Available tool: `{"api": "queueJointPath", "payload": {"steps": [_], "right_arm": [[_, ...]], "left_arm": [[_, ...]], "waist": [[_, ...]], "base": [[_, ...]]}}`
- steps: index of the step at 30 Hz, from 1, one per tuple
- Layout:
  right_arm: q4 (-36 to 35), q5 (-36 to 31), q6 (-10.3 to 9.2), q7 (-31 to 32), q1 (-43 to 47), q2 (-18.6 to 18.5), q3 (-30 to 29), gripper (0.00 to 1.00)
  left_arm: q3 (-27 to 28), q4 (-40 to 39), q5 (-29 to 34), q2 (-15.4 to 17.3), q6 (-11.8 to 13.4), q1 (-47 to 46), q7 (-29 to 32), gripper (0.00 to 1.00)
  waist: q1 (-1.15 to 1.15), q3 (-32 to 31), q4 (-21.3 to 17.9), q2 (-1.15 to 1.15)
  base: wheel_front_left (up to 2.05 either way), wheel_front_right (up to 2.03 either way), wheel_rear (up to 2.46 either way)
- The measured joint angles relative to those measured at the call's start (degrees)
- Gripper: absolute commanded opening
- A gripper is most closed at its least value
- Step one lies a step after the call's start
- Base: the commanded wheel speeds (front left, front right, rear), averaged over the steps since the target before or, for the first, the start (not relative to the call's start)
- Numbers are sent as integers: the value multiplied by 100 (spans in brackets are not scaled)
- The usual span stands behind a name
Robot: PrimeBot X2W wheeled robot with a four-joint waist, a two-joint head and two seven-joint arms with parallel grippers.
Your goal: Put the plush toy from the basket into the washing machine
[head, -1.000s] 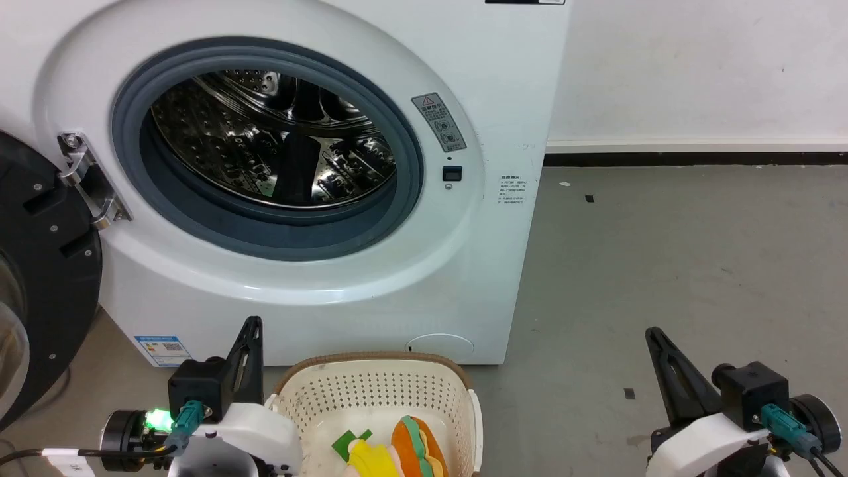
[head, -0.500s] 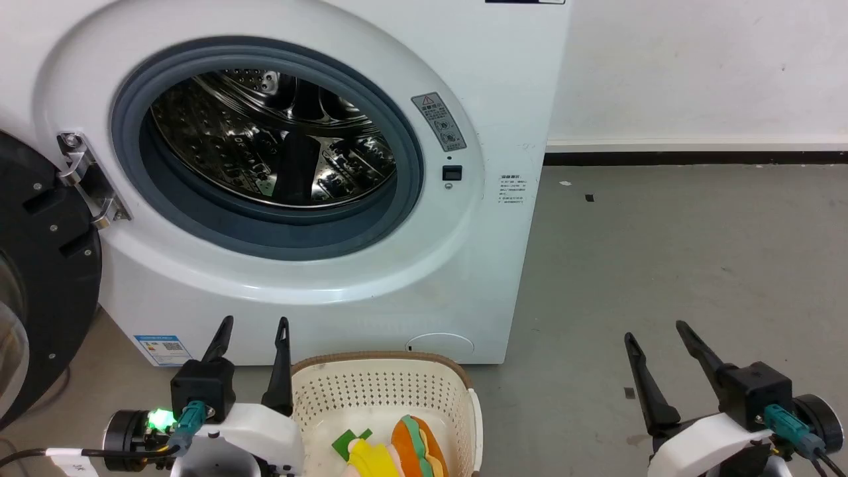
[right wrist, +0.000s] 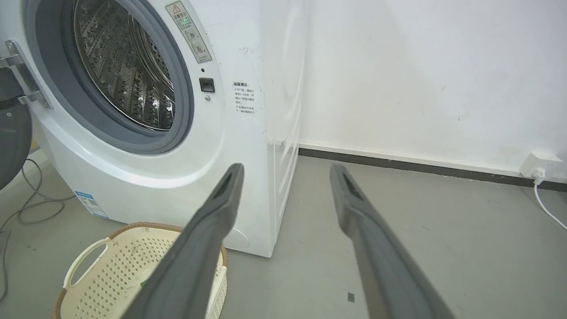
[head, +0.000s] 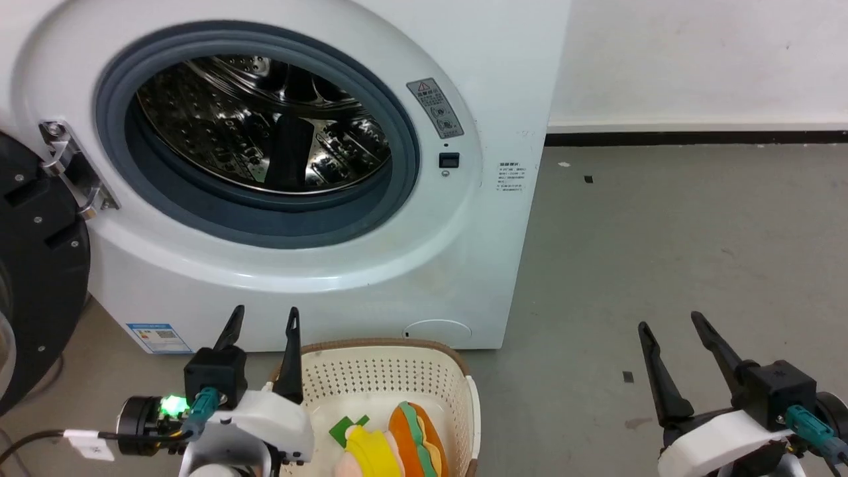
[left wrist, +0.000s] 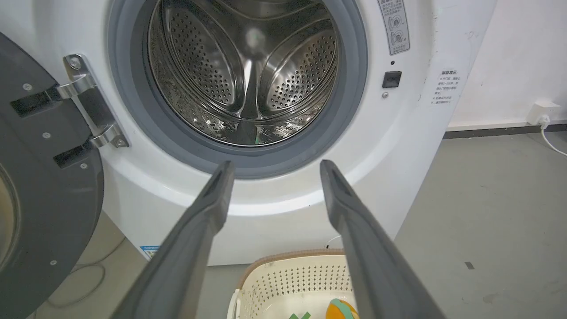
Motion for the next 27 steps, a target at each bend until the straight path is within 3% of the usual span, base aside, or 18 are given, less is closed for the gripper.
{"api": "queueJointPath", "payload": {"steps": [27], "right_arm": [[-313, 417, -1, -338, -586, 1, -152, 100]], "left_arm": [[-236, 2199, -347, 22, -182, -1491, -123, 100]], "waist": [[1, 1257, -252, 0]], "base": [[0, 0, 0]]}}
